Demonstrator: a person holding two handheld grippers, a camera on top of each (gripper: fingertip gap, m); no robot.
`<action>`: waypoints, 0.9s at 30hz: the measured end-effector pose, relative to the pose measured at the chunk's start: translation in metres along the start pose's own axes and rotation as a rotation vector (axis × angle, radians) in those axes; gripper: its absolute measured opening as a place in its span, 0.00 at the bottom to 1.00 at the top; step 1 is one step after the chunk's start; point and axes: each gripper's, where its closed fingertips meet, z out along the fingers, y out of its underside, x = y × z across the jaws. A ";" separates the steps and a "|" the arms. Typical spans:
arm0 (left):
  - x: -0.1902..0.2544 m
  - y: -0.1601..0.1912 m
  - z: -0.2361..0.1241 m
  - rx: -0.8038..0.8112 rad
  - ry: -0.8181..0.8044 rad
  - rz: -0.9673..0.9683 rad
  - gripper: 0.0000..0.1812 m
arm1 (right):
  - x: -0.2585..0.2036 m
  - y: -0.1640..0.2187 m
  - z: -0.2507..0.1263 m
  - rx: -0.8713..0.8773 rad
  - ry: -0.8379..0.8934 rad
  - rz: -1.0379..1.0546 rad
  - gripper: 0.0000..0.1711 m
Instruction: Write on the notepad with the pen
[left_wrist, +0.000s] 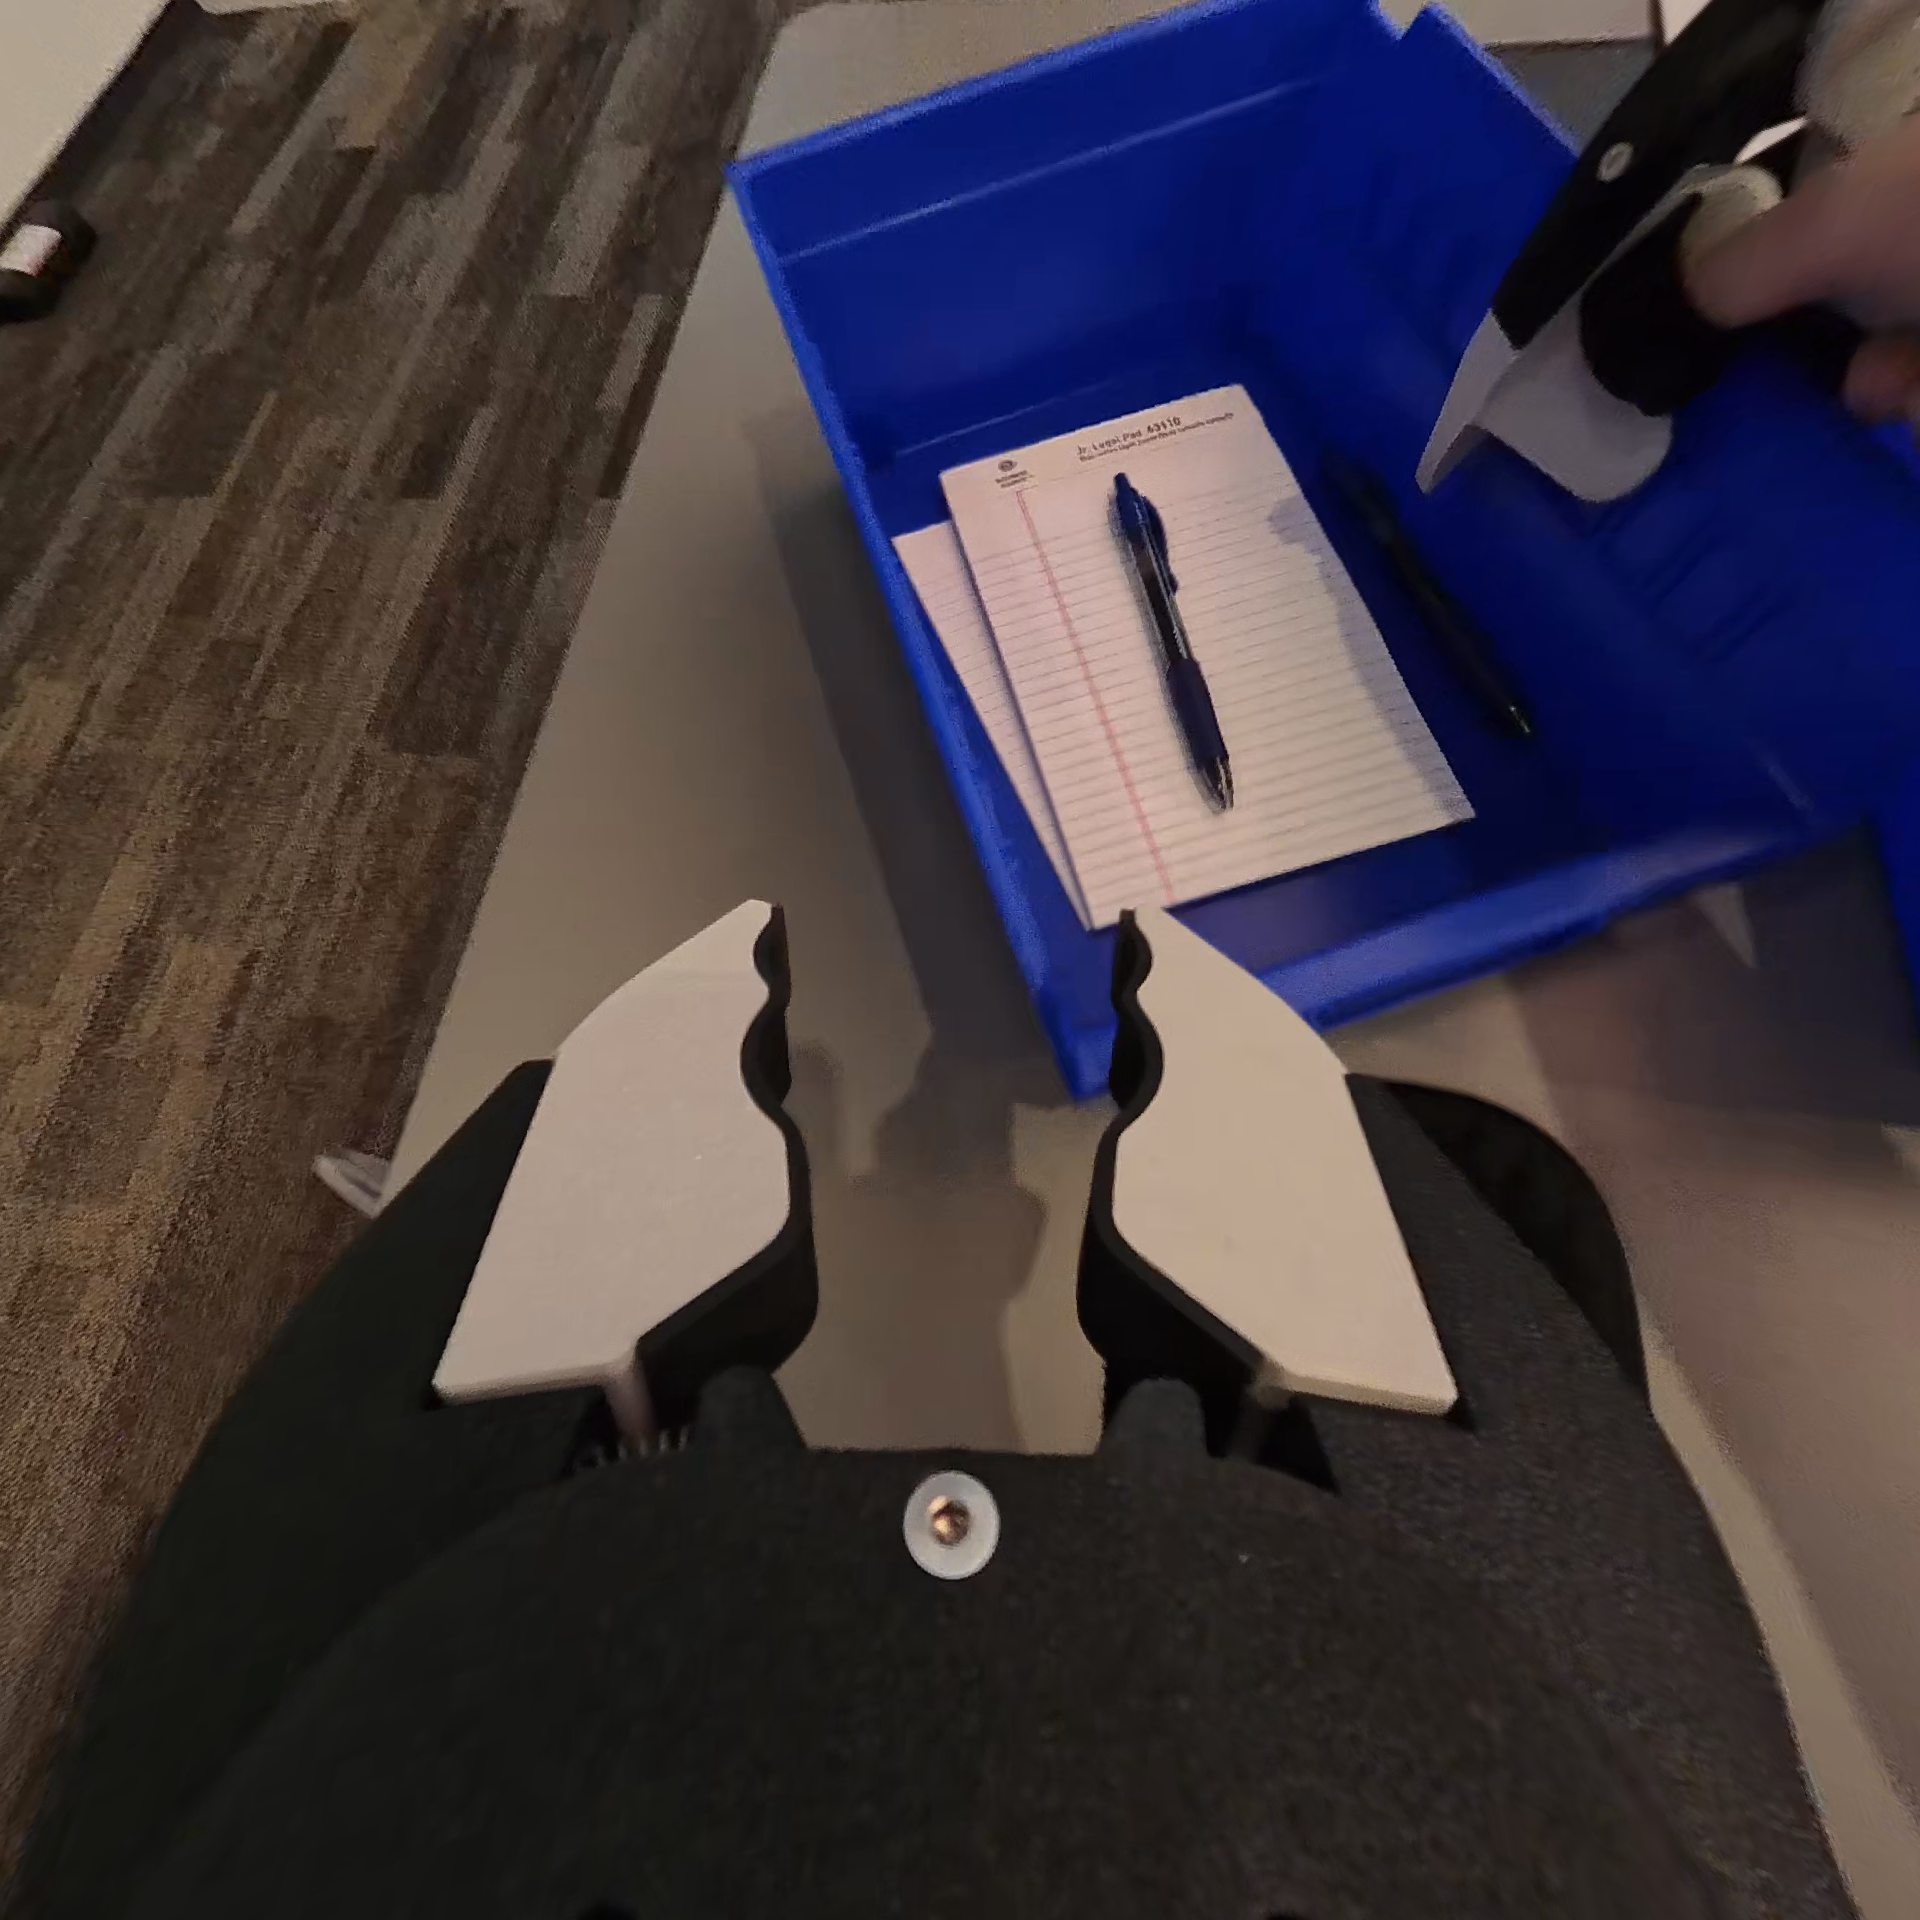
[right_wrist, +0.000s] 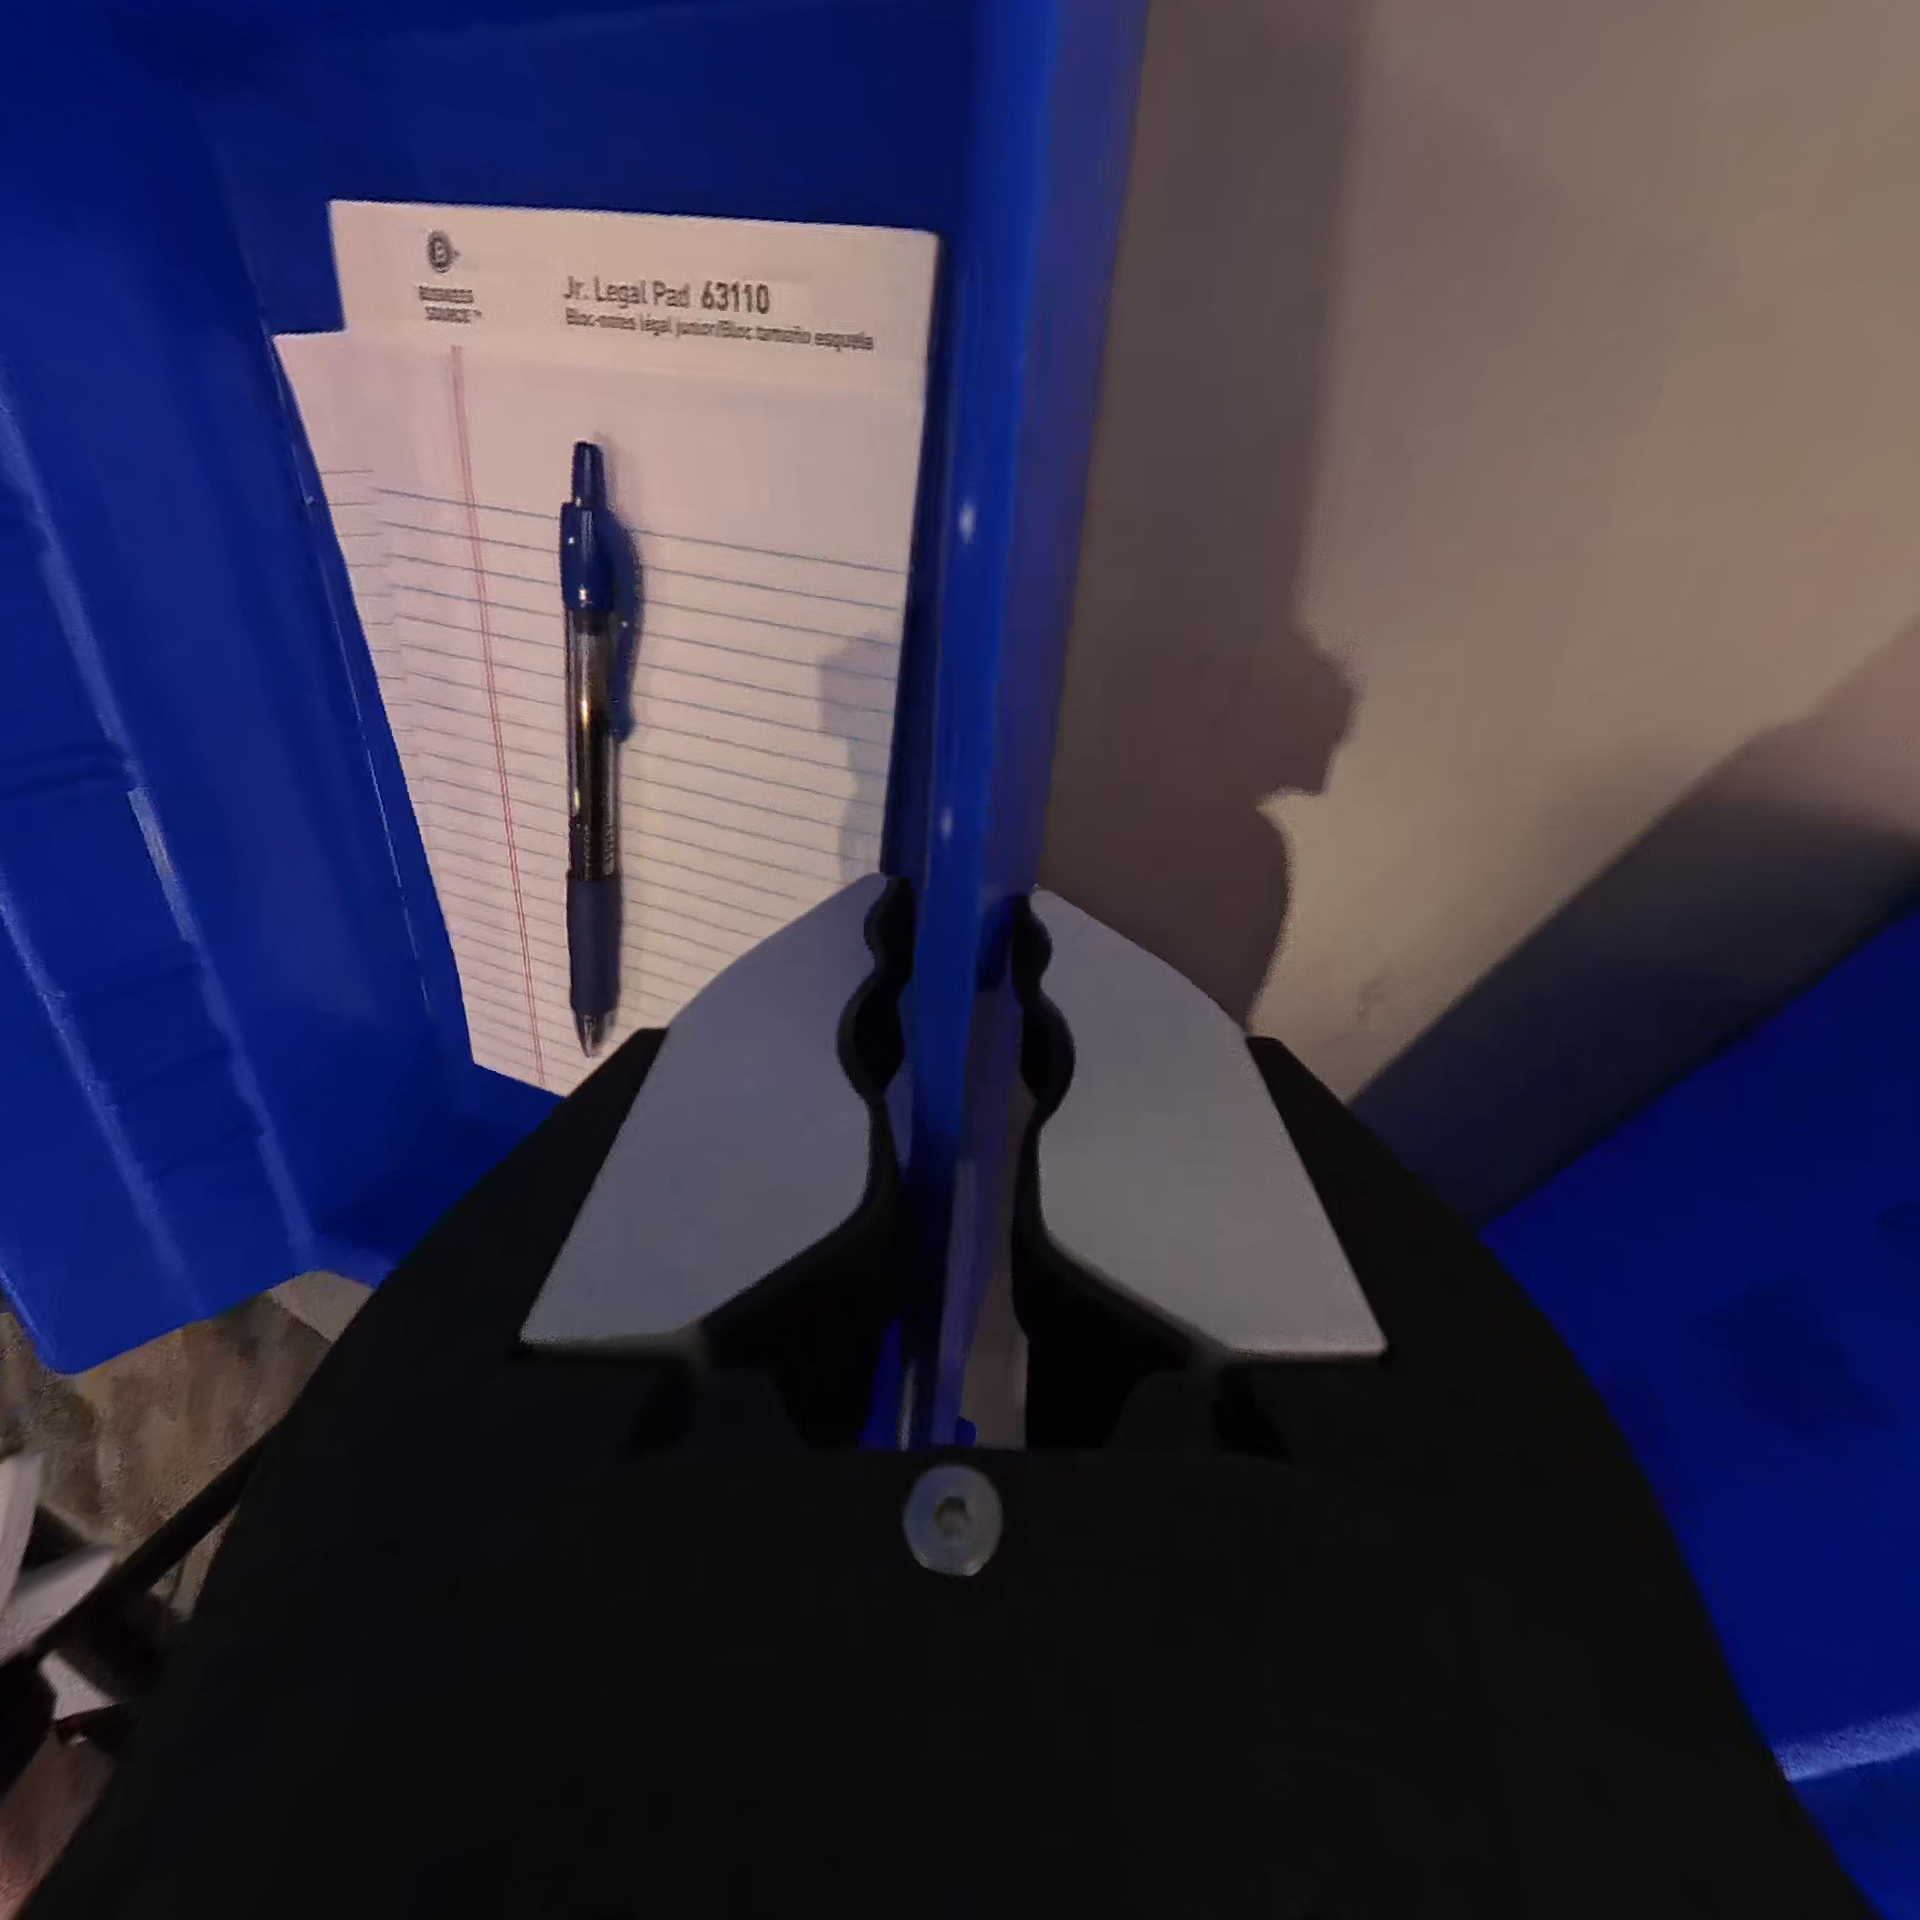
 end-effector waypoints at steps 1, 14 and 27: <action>0.003 -0.003 0.012 -0.018 0.008 -0.002 0.33 | -0.002 0.000 -0.003 0.020 -0.003 -0.022 0.12; 0.016 0.021 0.111 -0.310 0.223 0.084 0.17 | 0.040 0.047 -0.178 0.447 0.161 -0.584 0.20; -0.001 0.008 0.131 -0.310 0.404 0.293 0.15 | 0.255 0.179 -0.226 0.397 0.095 -0.035 0.23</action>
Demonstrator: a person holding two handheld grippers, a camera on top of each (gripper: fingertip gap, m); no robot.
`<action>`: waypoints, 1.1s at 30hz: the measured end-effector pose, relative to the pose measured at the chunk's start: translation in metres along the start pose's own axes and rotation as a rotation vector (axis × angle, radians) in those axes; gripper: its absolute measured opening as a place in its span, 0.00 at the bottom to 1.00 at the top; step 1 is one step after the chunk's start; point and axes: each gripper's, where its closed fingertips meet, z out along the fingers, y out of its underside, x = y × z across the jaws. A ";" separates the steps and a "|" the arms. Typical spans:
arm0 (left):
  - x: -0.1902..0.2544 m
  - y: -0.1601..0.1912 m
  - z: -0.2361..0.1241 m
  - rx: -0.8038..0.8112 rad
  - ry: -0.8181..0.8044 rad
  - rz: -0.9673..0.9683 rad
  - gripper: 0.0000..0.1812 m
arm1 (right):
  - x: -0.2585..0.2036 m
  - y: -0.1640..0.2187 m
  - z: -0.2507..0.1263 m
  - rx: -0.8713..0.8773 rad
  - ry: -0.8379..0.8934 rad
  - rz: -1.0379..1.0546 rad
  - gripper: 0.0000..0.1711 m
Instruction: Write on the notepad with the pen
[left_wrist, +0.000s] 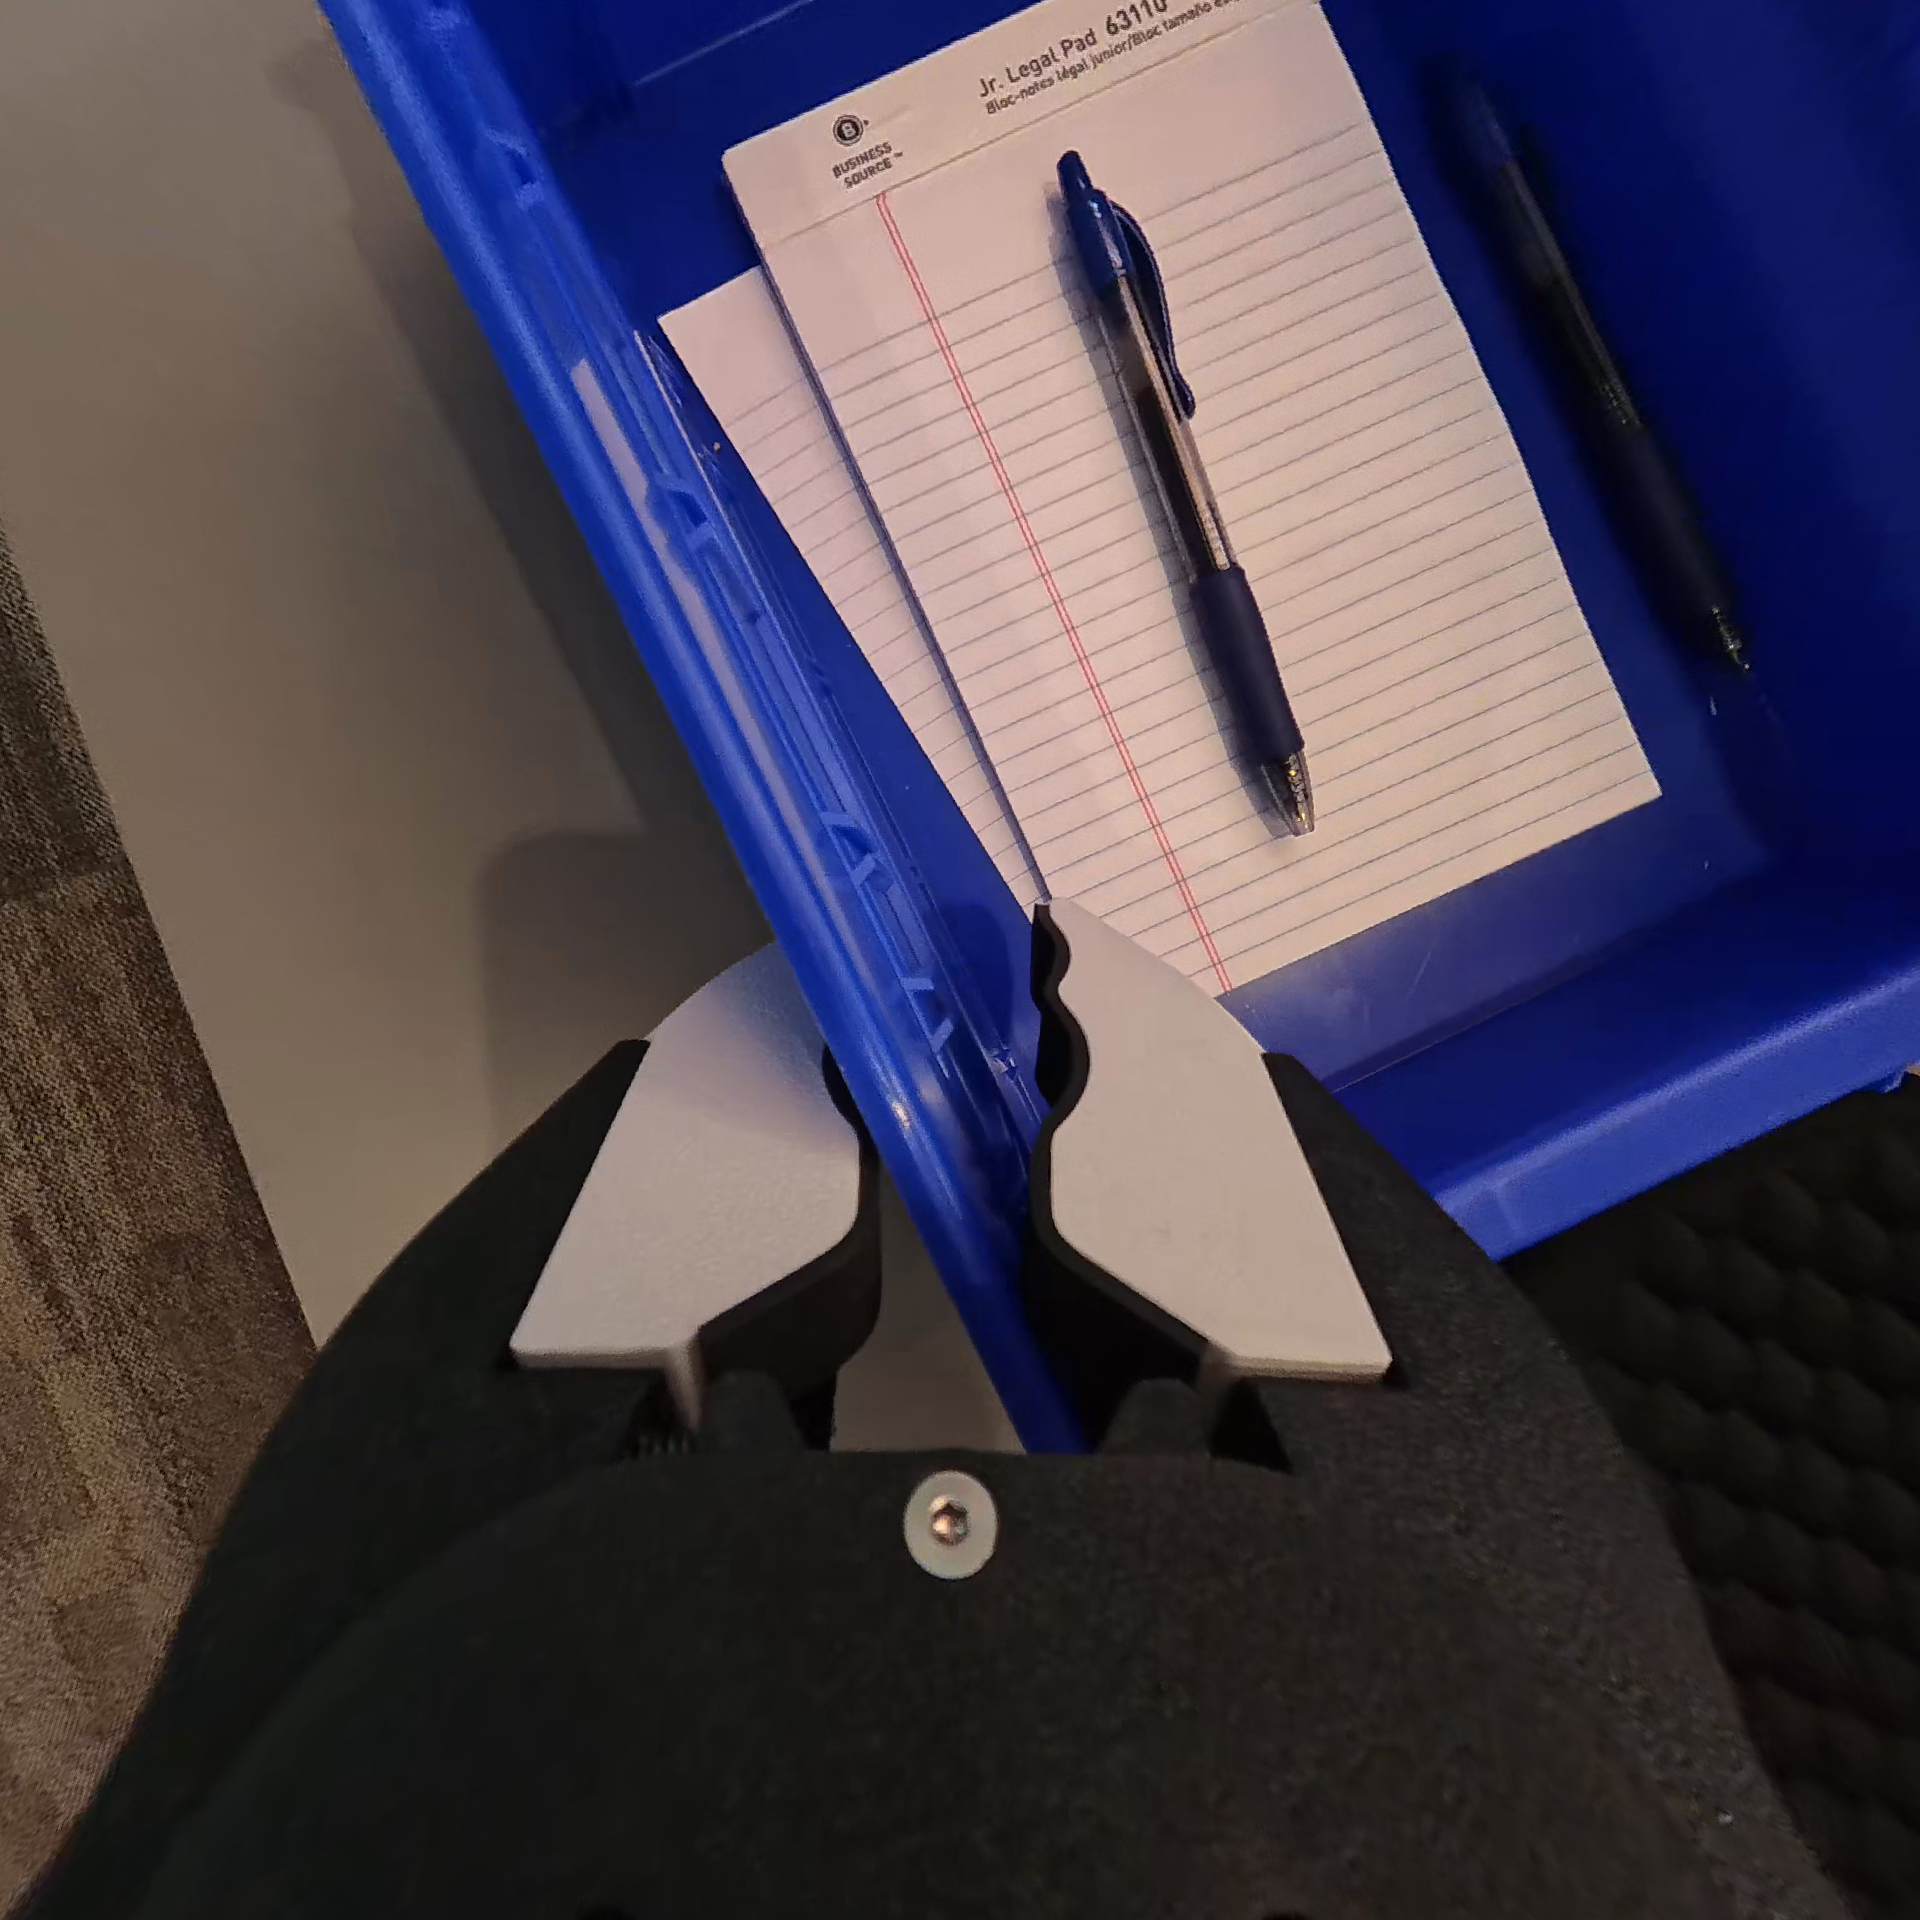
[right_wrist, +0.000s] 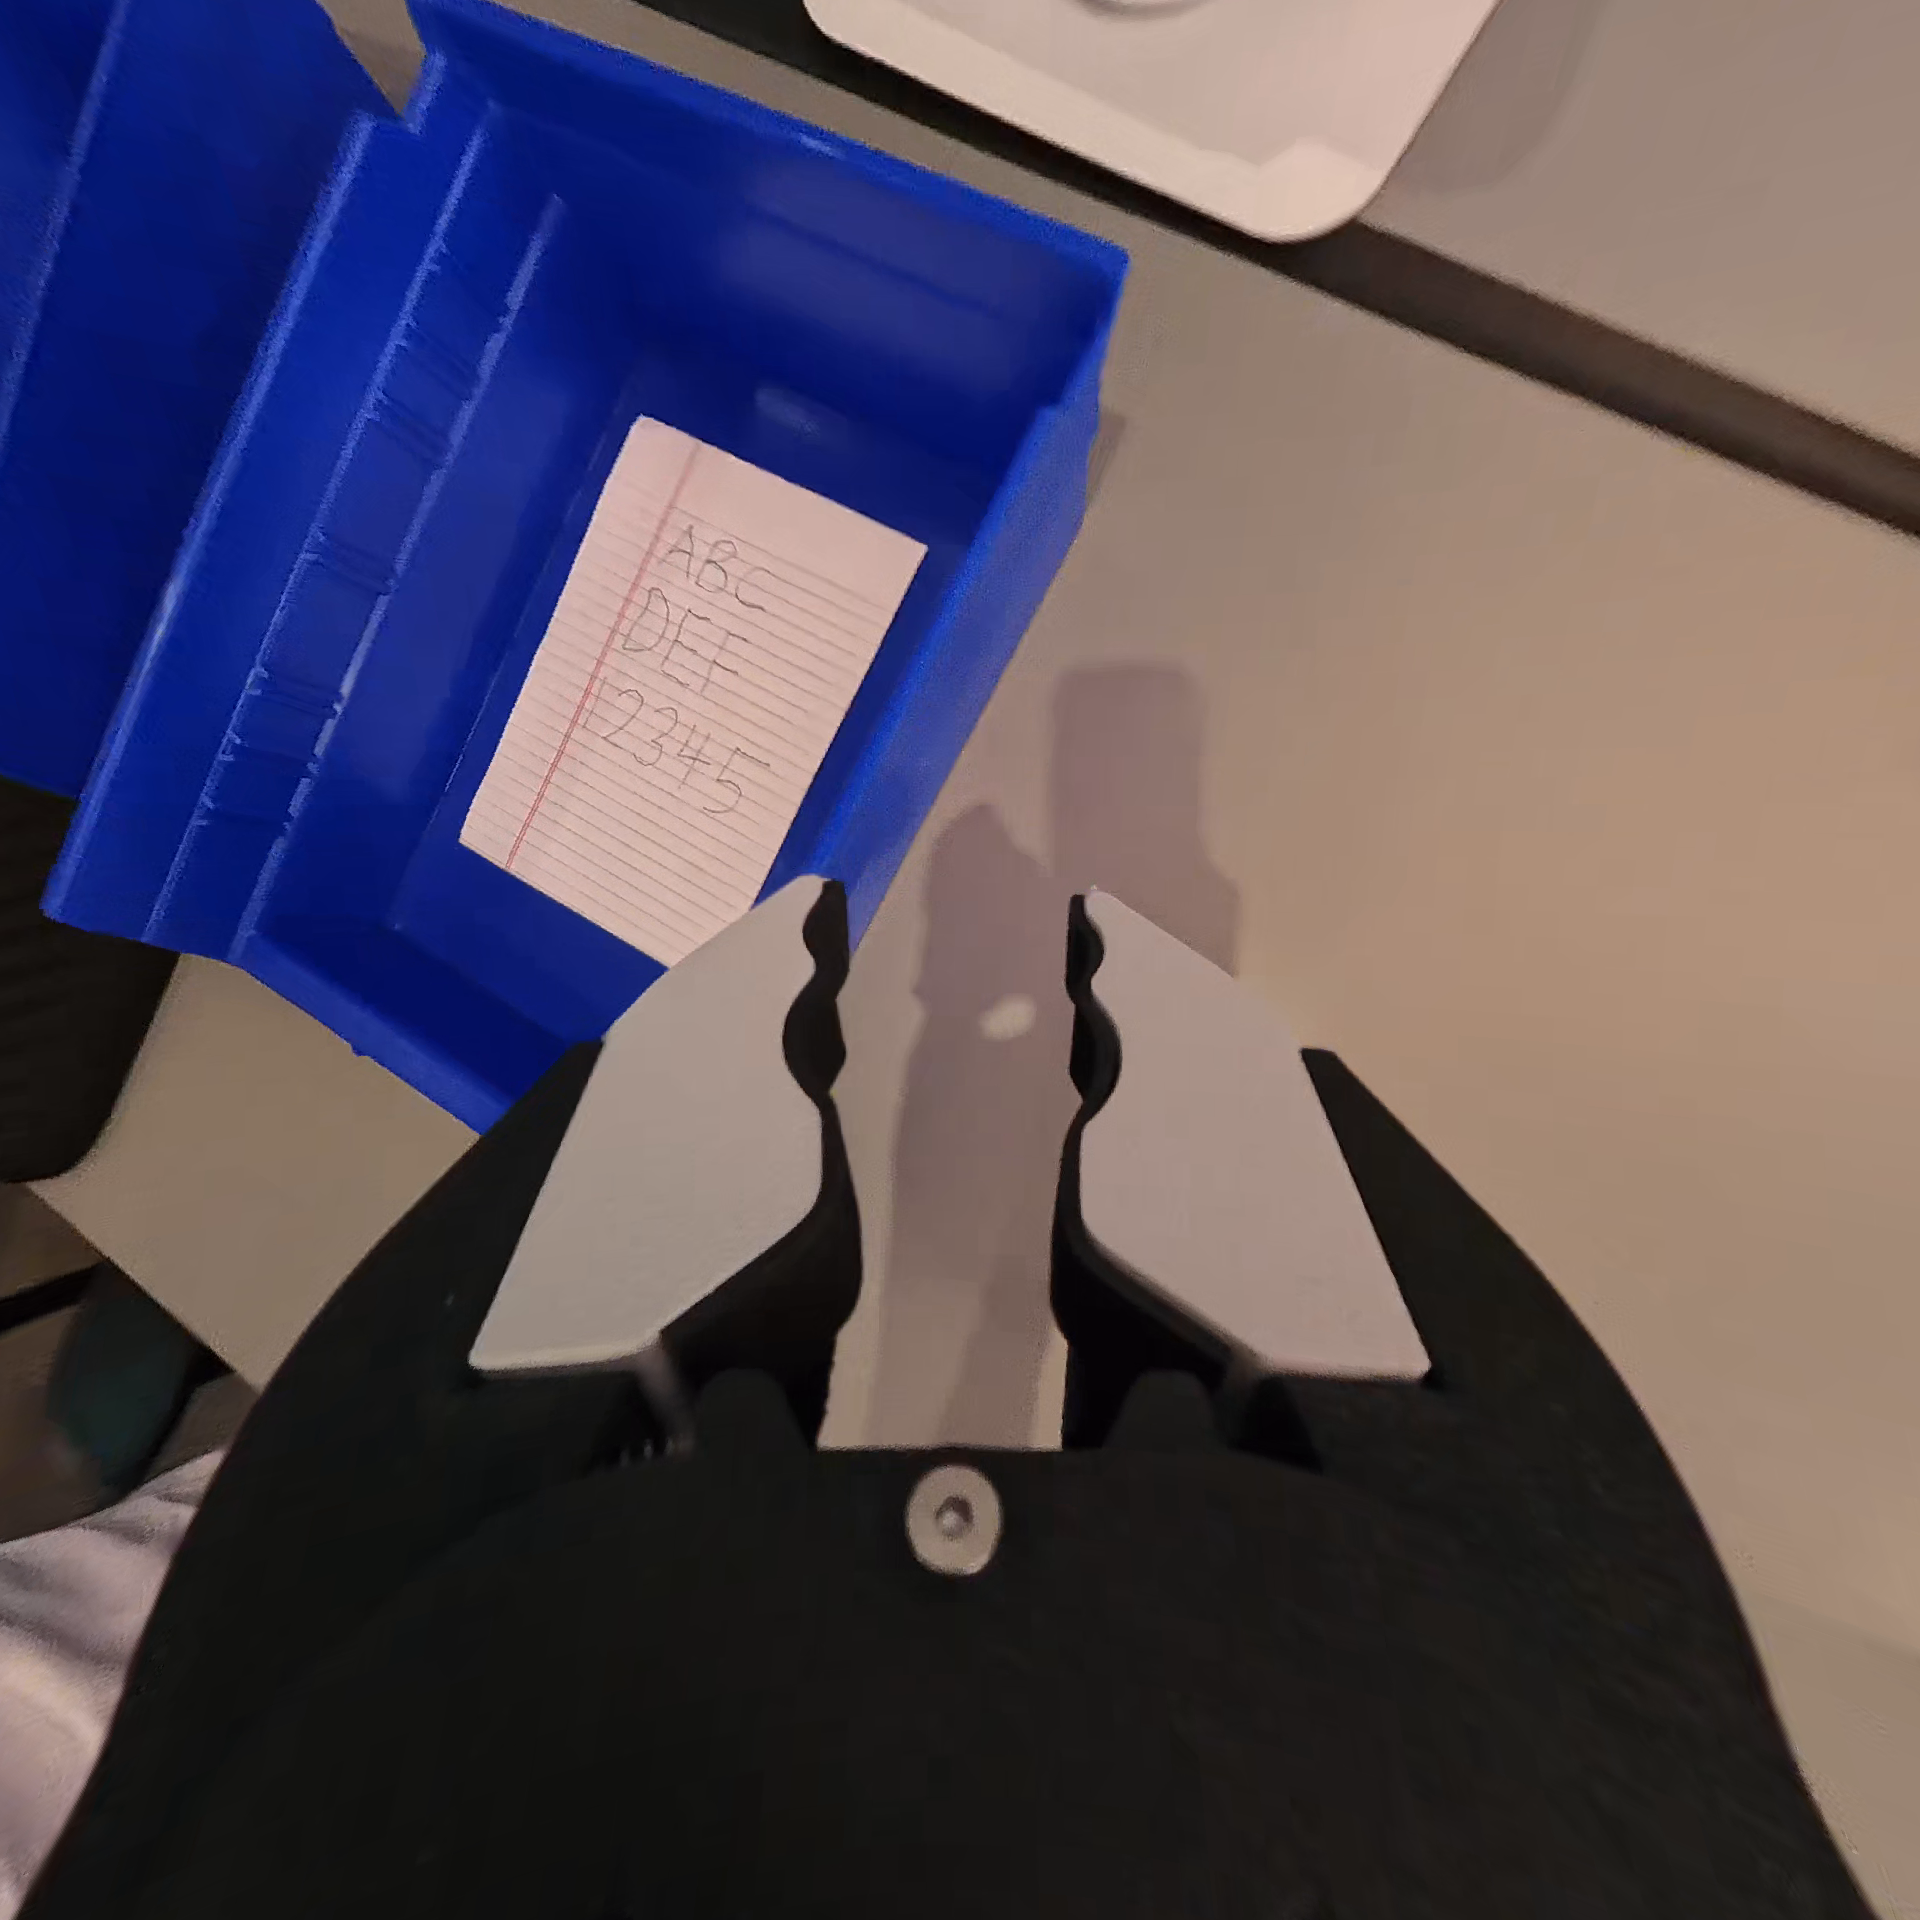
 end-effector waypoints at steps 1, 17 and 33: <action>0.000 -0.001 0.001 -0.001 0.005 0.003 0.15 | 0.003 0.004 0.002 -0.006 -0.001 0.029 0.27; -0.004 -0.043 -0.046 0.349 0.121 -0.209 0.35 | -0.015 0.042 0.085 -0.319 0.250 0.029 0.34; 0.058 -0.064 -0.140 0.578 0.035 -0.098 0.29 | 0.106 0.071 0.055 -0.426 0.089 0.228 0.03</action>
